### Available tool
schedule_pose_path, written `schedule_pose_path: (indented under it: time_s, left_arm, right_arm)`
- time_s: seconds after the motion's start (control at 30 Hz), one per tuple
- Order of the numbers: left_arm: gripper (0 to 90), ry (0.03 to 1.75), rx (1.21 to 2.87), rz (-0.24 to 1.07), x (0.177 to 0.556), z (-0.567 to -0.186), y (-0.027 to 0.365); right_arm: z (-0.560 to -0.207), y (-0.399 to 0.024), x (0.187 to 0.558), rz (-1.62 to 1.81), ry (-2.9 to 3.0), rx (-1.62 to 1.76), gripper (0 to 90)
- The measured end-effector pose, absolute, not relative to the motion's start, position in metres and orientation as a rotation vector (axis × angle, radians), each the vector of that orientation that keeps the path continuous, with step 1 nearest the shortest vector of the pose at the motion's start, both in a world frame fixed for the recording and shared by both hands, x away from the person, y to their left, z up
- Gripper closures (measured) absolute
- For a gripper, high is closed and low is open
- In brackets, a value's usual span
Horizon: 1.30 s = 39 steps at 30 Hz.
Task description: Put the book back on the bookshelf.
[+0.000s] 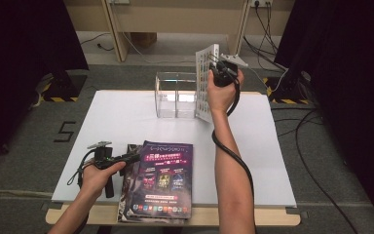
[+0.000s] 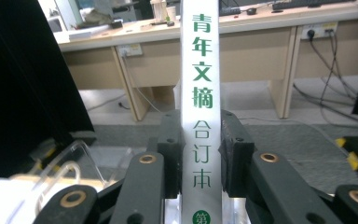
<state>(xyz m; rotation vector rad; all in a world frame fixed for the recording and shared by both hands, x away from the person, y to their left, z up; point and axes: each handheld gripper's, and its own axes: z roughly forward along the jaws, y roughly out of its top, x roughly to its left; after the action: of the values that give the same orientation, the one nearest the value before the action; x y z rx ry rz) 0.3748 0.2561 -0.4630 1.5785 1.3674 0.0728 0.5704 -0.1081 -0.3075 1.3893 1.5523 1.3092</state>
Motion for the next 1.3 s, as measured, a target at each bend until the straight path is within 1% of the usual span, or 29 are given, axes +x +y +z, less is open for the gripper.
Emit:
schedule_pose_path:
  time_s: [0.03, 0.1, 0.17, 0.3, 0.57, 0.77, 1.03, 1.3]
  left_arm:
    - [53.8, 1.368, 1.580, 0.071, 0.375, -0.463, 0.256]
    - [53.8, 1.367, 1.579, 0.072, 0.375, -0.463, 0.255]
    - [53.8, 1.366, 1.581, 0.068, 0.375, -0.463, 0.255]
    - [53.8, 1.369, 1.584, 0.068, 0.375, -0.464, 0.254]
    - [53.8, 1.355, 1.586, 0.075, 0.374, -0.460, 0.253]
    - [53.8, 1.354, 1.587, 0.077, 0.373, -0.459, 0.252]
    - [53.8, 1.356, 1.602, 0.069, 0.373, -0.462, 0.249]
    - [53.8, 1.352, 1.611, 0.070, 0.373, -0.463, 0.248]
  right_arm:
    - [-0.311, -0.112, 0.563, 1.307, 1.550, 1.395, 73.8]
    - [-0.312, -0.114, 0.560, 1.306, 1.551, 1.389, 73.8]
    - [-0.313, -0.124, 0.546, 1.327, 1.578, 1.397, 73.8]
    - [-0.314, -0.130, 0.534, 1.326, 1.601, 1.391, 73.8]
    - [-0.326, -0.149, 0.493, 1.323, 1.652, 1.382, 73.5]
    - [-0.331, -0.159, 0.475, 1.302, 1.684, 1.408, 71.7]
    - [-0.335, -0.170, 0.467, 1.271, 1.714, 1.435, 68.2]
    - [-0.333, -0.175, 0.467, 1.259, 1.741, 1.428, 66.9]
